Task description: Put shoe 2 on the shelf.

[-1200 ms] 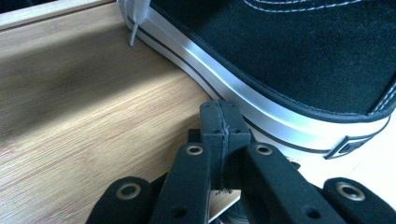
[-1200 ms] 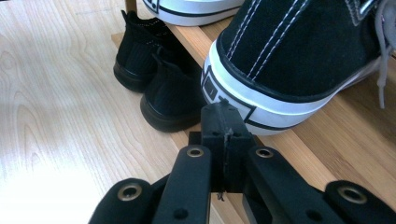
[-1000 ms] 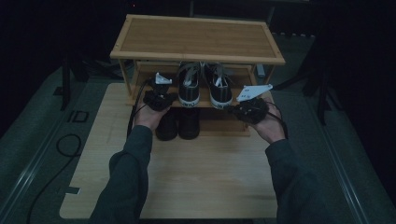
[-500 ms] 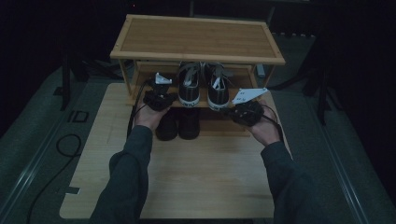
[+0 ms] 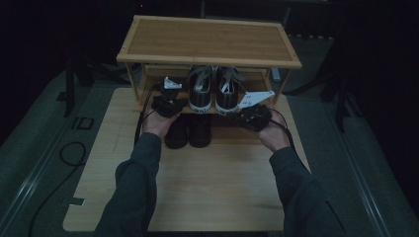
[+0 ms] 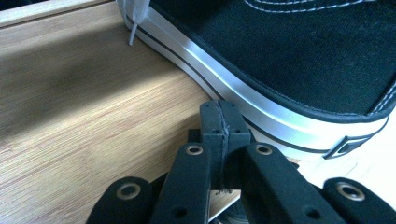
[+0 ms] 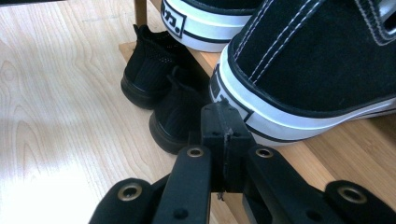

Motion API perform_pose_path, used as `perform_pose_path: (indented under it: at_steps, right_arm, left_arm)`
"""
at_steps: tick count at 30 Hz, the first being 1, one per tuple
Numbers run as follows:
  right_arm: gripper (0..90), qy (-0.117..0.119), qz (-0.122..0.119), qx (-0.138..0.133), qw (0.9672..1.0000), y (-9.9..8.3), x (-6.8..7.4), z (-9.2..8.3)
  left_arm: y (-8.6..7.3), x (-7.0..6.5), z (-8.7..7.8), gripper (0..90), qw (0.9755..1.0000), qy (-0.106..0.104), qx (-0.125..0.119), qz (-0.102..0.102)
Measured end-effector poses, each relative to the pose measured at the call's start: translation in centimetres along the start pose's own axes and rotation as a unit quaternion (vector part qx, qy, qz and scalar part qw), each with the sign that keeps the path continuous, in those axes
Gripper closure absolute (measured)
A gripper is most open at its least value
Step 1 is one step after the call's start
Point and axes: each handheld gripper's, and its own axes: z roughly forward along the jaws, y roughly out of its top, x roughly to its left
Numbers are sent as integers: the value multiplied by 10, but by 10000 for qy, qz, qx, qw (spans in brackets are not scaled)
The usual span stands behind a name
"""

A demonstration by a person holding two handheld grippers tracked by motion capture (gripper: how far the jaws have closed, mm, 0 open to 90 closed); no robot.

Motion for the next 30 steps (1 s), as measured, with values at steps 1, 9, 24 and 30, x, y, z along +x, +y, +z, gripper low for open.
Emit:
perform_pose_path:
  at_steps: [1, 9, 24, 30]
  right_arm:
    - [900, -3, 9, -4, 10000, 0, 0, 0]
    - [900, 20, -16, 36, 10000, 1, 1, 4]
    - [896, -70, -6, -11, 10000, -9, -1, -1]
    - [893, -66, 114, -61, 9999, -17, -6, -8]
  left_arm:
    - [0, 0, 0, 900, 10000, 1, -1, 1]
    - [1, 0, 0, 900, 10000, 5, 24, 21]
    - [2, -6, 0, 900, 9999, 125, 25, 85]
    - [3, -8, 1, 900, 9999, 57, 8, 107]
